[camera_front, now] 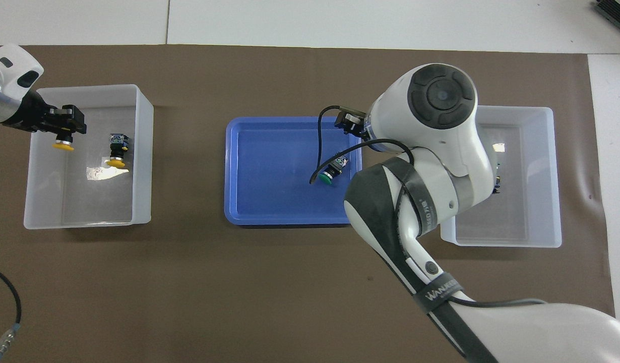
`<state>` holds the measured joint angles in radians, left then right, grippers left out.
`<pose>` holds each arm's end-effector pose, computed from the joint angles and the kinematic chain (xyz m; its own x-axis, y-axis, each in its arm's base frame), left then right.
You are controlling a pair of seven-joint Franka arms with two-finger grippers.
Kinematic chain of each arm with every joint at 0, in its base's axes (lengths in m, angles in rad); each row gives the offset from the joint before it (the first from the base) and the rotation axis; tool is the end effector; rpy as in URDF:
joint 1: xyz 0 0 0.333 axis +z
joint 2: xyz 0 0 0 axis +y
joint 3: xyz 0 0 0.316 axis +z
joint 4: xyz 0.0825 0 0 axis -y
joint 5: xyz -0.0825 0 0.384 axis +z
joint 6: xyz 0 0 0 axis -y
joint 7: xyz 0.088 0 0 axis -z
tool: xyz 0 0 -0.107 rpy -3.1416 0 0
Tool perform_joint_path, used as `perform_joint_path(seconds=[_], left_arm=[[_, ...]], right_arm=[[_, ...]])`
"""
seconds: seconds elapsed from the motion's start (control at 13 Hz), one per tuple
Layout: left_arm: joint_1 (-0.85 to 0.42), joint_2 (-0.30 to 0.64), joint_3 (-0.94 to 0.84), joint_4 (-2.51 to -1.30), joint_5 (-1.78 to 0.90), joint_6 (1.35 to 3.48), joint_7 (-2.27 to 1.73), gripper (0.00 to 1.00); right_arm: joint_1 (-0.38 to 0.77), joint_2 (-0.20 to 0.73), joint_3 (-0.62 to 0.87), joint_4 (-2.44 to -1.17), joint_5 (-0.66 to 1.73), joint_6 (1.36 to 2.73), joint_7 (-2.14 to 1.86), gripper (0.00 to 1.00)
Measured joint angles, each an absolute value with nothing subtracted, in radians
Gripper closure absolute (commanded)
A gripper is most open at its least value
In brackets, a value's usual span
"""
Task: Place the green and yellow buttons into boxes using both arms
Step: 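Grasp the green button with the right gripper while the left gripper adjusts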
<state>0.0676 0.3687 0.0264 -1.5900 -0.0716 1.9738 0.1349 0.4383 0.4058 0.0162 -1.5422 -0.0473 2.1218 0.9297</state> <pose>0.6648 0.0560 0.4237 0.9997 -0.0146 0.0221 -0.0157 -0.9984 0.0543 0.6244 0.3010 0.4359 0.8864 -0.4432 0.1333 -0.4302 -0.8953 -0.1158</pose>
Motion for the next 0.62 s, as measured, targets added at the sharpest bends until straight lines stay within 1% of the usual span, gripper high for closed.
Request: perform_joint_path(seconds=[0.31, 0.46, 0.62], left_arm=[[0.078, 0.367, 0.028, -1.679, -0.072, 2.079, 0.204, 1.0], [0.1, 0.375, 0.028, -1.705, -0.072, 2.134, 0.234, 1.0], [0.122, 0.394, 0.028, -1.719, -0.072, 2.184, 0.261, 1.0]], right_arm=[[0.501, 0.508, 0.016, -1.534, -0.047, 2.186, 1.067, 0.0], [0.508, 0.539, 0.016, -1.536, -0.047, 2.193, 1.086, 0.0], [0.508, 0.55, 0.014, -1.547, -0.047, 2.193, 1.087, 0.04]])
